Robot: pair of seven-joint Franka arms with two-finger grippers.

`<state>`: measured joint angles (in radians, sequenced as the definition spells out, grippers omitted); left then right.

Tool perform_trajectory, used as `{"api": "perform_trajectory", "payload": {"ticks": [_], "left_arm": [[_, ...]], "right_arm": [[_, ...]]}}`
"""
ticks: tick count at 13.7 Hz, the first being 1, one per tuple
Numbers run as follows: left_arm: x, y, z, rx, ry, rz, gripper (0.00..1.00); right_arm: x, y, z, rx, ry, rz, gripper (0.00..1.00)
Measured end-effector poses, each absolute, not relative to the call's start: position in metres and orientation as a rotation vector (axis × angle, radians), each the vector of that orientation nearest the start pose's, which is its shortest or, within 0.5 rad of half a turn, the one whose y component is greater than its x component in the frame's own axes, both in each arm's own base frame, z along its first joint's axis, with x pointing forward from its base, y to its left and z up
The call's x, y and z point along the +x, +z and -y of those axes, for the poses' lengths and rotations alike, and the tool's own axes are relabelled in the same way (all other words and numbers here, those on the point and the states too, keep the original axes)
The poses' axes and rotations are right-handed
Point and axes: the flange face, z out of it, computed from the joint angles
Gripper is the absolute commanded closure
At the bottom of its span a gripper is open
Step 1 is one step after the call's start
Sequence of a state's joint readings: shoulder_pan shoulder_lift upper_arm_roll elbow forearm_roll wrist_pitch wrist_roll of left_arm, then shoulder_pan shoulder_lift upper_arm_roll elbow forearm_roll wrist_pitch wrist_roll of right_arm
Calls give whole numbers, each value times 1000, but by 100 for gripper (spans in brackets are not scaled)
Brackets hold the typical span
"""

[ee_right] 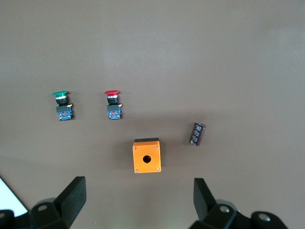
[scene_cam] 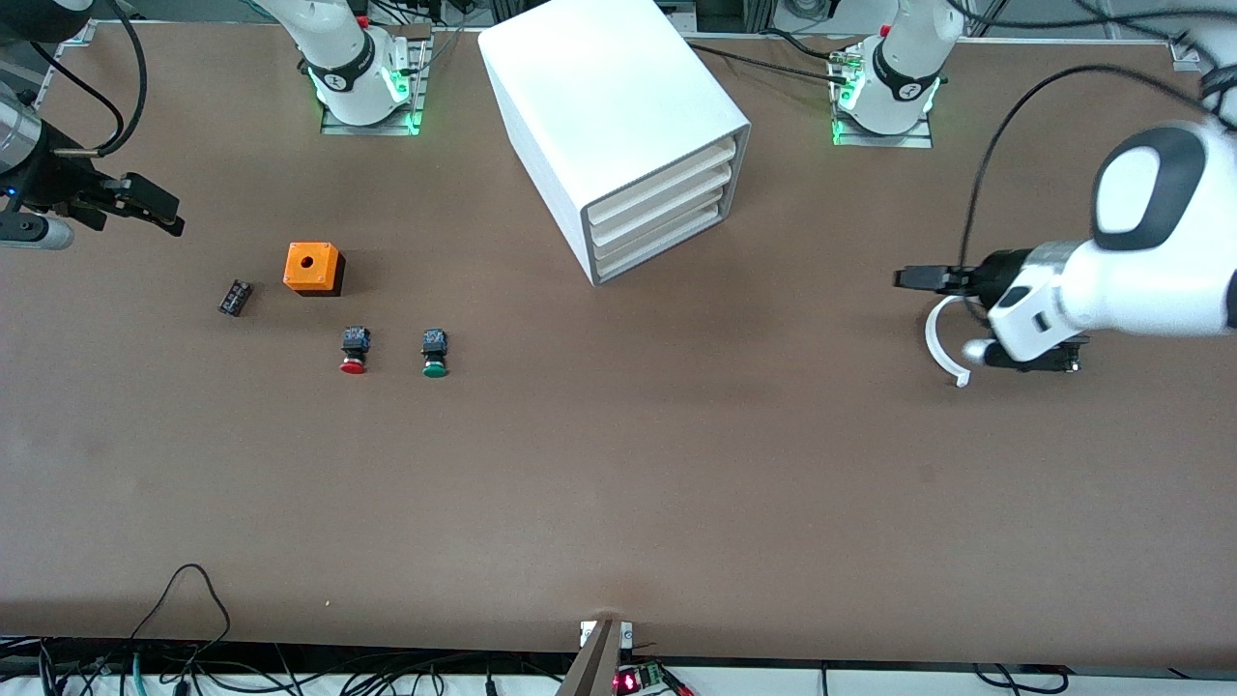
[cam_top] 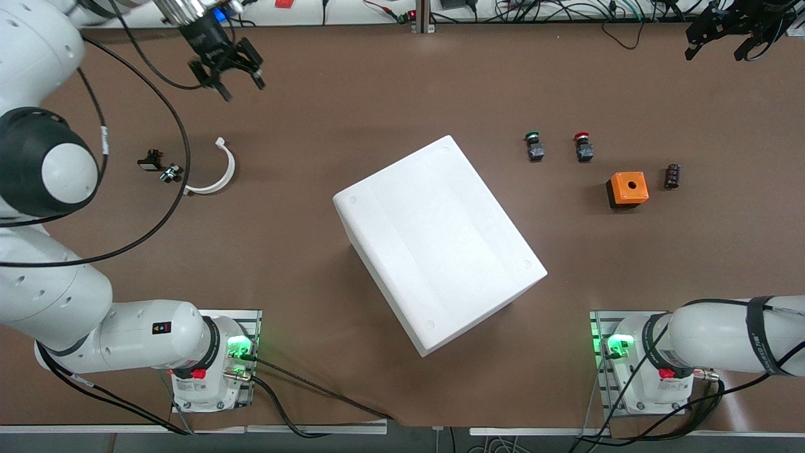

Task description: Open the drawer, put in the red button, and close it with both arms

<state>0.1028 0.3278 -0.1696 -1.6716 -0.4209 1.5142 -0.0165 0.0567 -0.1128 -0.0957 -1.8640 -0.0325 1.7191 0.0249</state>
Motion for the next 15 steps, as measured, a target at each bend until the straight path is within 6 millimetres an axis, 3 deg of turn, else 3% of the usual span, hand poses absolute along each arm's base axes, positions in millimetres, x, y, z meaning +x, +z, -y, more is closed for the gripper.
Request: {"api": "perform_trajectory", "payload": {"ticks": [2, 3, 5, 6, 8, 11, 15], "left_arm": [[576, 330, 102, -3612, 1208, 134, 0], [563, 296, 116, -3683, 1334, 96, 0], [530, 237, 152, -3783, 1424, -81, 0], [512, 218, 175, -3805, 1434, -163, 0], [480, 207, 221, -3805, 1474, -277, 1], [449, 213, 273, -3766, 1497, -456, 2], [434, 210, 276, -3738, 1526, -467, 27]], "right_arm": [[528, 550, 22, -3152, 43, -86, 0], [533, 542, 20, -3153, 44, -80, 0], [542, 528, 14, -3156, 51, -64, 0], [546, 521, 12, -3157, 54, -58, 0], [555, 506, 5, -3160, 58, -38, 0], [569, 467, -13, -3164, 117, 6, 0], [591, 409, -22, -3164, 99, 14, 0]]}}
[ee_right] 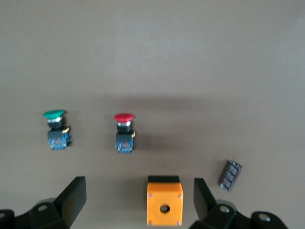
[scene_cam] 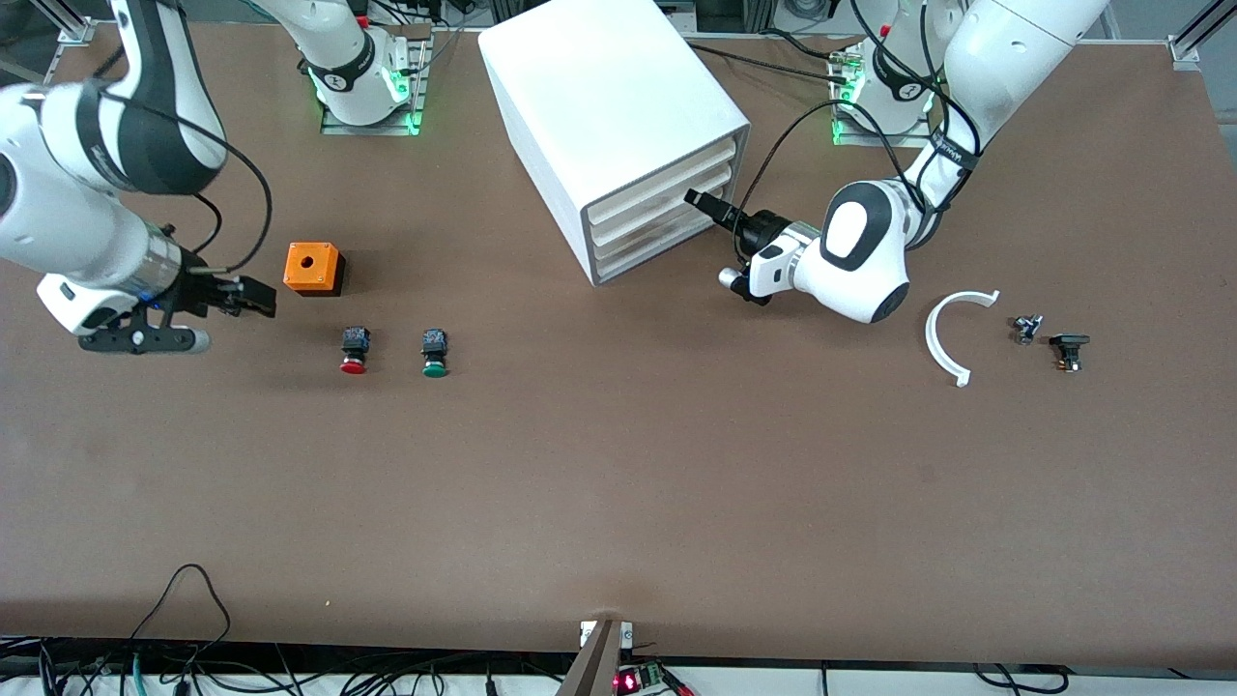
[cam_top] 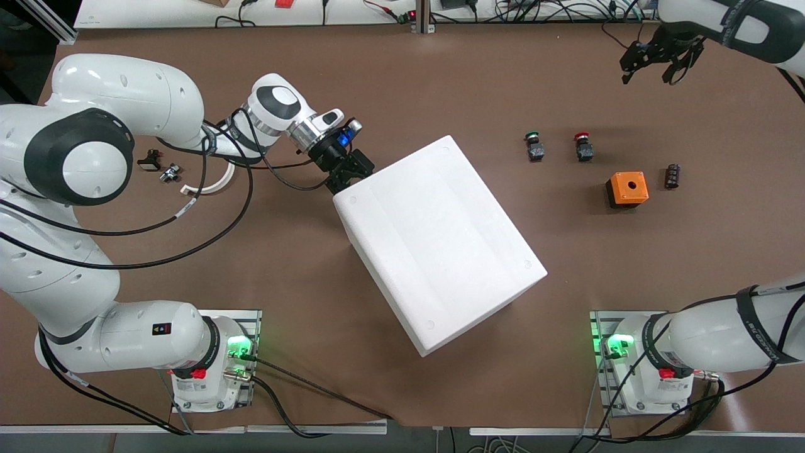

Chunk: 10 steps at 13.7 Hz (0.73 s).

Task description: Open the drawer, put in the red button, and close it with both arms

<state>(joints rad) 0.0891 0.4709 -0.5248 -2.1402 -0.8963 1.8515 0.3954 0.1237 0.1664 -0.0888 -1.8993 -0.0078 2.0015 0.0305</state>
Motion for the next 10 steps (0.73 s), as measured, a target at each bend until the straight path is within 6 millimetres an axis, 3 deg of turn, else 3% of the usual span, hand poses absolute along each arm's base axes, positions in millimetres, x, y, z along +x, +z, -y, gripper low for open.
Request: {"api": "perform_trajectory", "payload": {"ticks": [3, 4, 5, 6, 10], "left_arm": [[412, 201, 288, 2057, -848, 269, 43], [406, 199, 294, 2058, -850, 271, 58], [402, 198, 296, 2060, -853, 272, 83], [402, 199, 297, 2058, -852, 271, 100], [416, 213, 290, 2061, -778, 284, 100]], "right_arm": [[592, 364, -32, -3167, 94, -109, 0], [588, 352, -36, -3167, 98, -134, 0], [583, 342, -39, -3168, 102, -145, 0], [578, 333, -40, -3168, 102, -147, 0], [556, 288, -38, -3164, 43, -152, 0]]}}
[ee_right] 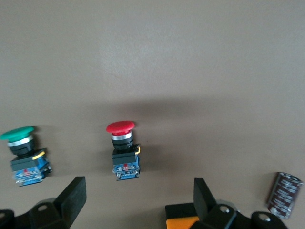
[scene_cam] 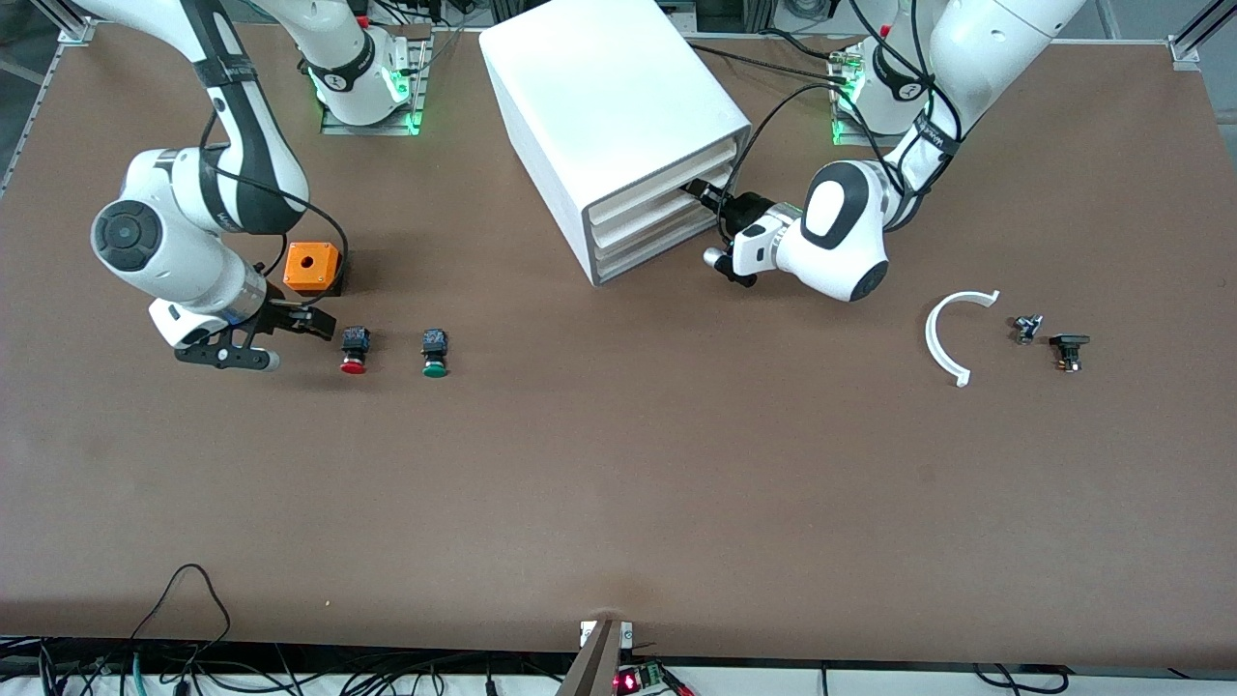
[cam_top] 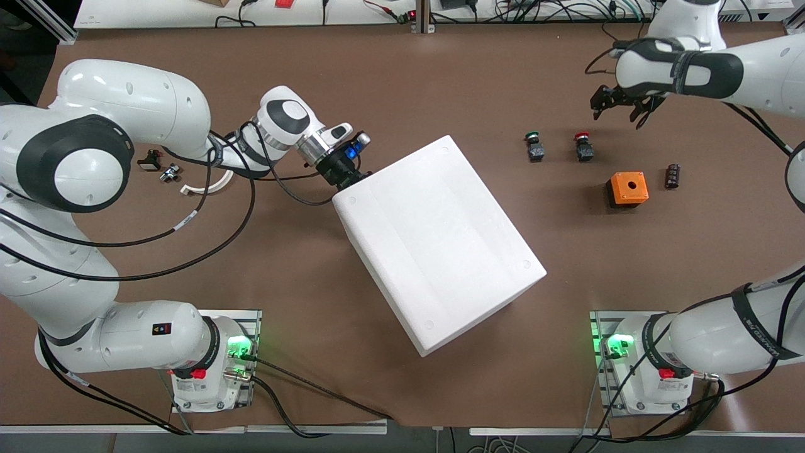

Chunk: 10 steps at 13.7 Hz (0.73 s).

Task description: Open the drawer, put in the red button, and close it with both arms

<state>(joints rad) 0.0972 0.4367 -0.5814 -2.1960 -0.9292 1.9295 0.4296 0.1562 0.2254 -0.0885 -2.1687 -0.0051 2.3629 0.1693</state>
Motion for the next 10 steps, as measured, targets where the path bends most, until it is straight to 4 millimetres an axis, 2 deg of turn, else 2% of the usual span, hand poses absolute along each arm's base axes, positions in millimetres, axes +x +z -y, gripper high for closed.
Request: {"api": "perform_trajectory", "payload": {"ticks": [1, 3, 5, 6, 7, 10], "left_arm": [[434, 218, 267, 2081, -705, 260, 100], [460, 223, 234, 2109, -607, 215, 100], [490, 232, 202, 2141, -486, 194, 100], [500, 236, 189, 2151, -430, 218, 89], [507, 237, 181, 2163, -392, 230, 1], [519, 239, 171, 2208, -325, 218, 0]], "right_arm": [[547, 273, -38, -3164, 37, -151, 0], [545, 265, -44, -3160, 31, -188, 0], [545, 259, -62, -3150, 9, -220, 0], [545, 255, -69, -3147, 6, -223, 0], [545, 250, -71, -3147, 9, -222, 0], [545, 237, -70, -3148, 10, -224, 0]]}}
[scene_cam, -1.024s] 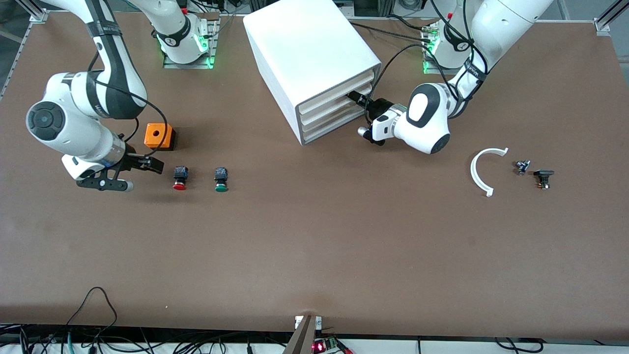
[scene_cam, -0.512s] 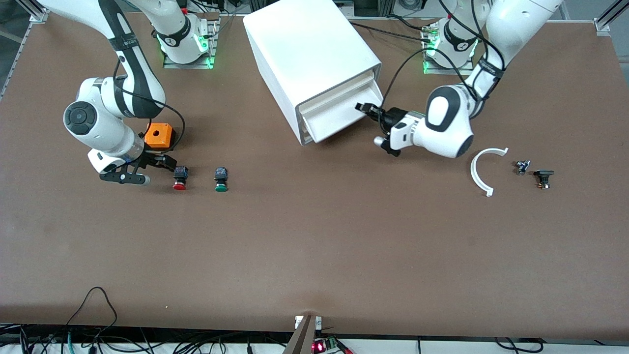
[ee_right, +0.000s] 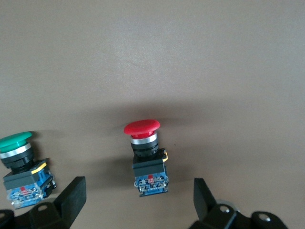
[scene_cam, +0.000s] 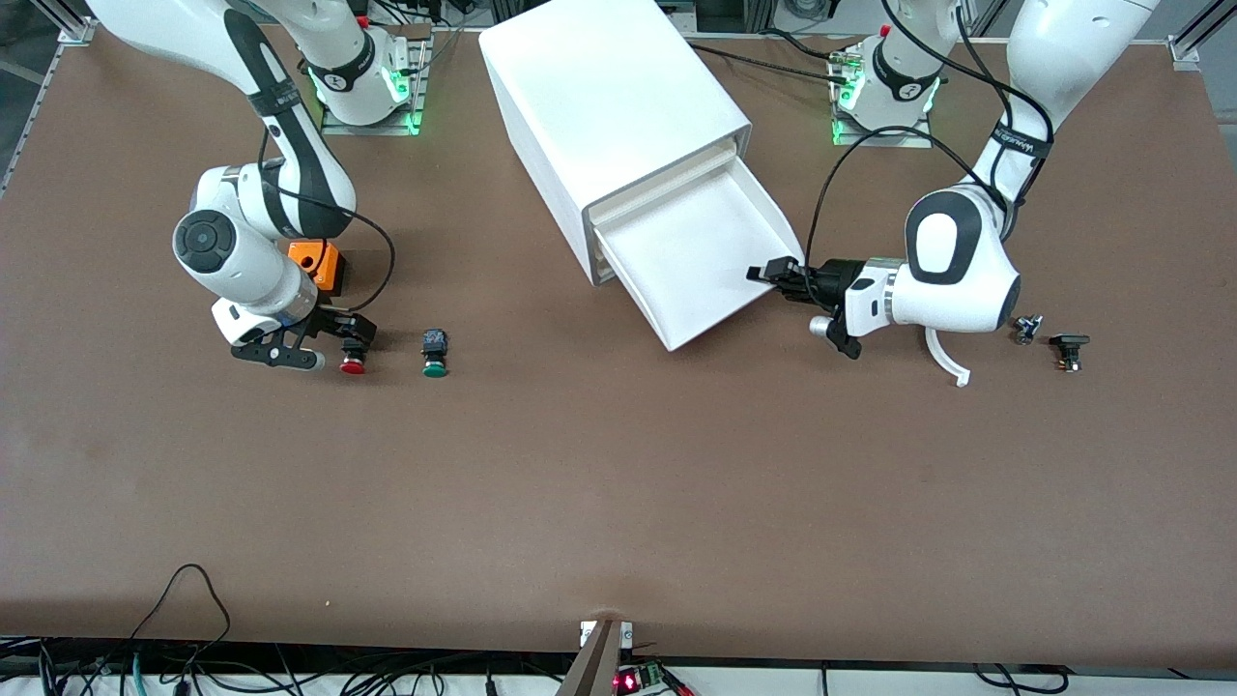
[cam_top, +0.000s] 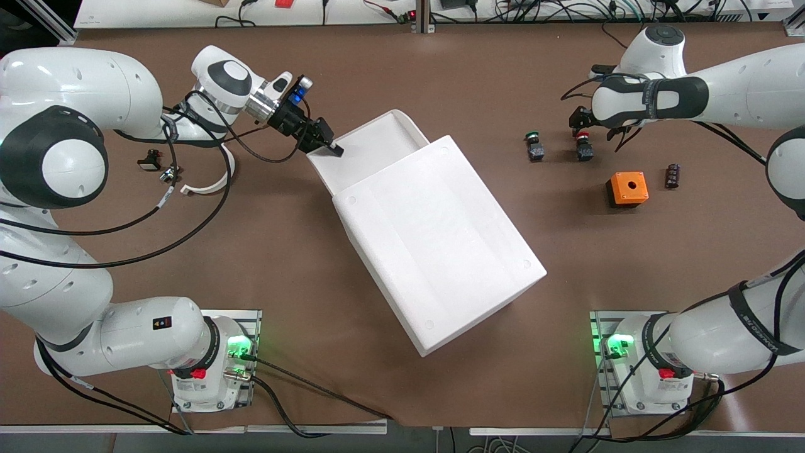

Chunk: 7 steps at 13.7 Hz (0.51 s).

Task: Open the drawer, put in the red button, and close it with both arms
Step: 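Pull the drawer open with the left gripper, then grasp the red button with the right gripper while the left gripper withdraws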

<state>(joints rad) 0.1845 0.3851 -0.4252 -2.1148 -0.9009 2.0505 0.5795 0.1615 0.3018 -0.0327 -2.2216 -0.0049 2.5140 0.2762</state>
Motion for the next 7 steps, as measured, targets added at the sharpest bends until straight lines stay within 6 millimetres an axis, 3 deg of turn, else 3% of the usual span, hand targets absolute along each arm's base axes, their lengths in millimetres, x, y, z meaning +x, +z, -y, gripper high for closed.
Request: {"api": "perform_trajectory", "payload": {"ticks": [2, 4, 7], "left_arm": [[527, 240, 166, 2250, -264, 201, 0], [543, 254, 155, 2315, -136, 173, 0], [569, 297, 96, 2378, 63, 70, 0]], "right_arm": [[545, 232, -70, -3149, 17, -224, 0], [544, 224, -70, -3150, 19, -225, 0], [543, 210, -69, -3152, 30, -225, 0]]}}
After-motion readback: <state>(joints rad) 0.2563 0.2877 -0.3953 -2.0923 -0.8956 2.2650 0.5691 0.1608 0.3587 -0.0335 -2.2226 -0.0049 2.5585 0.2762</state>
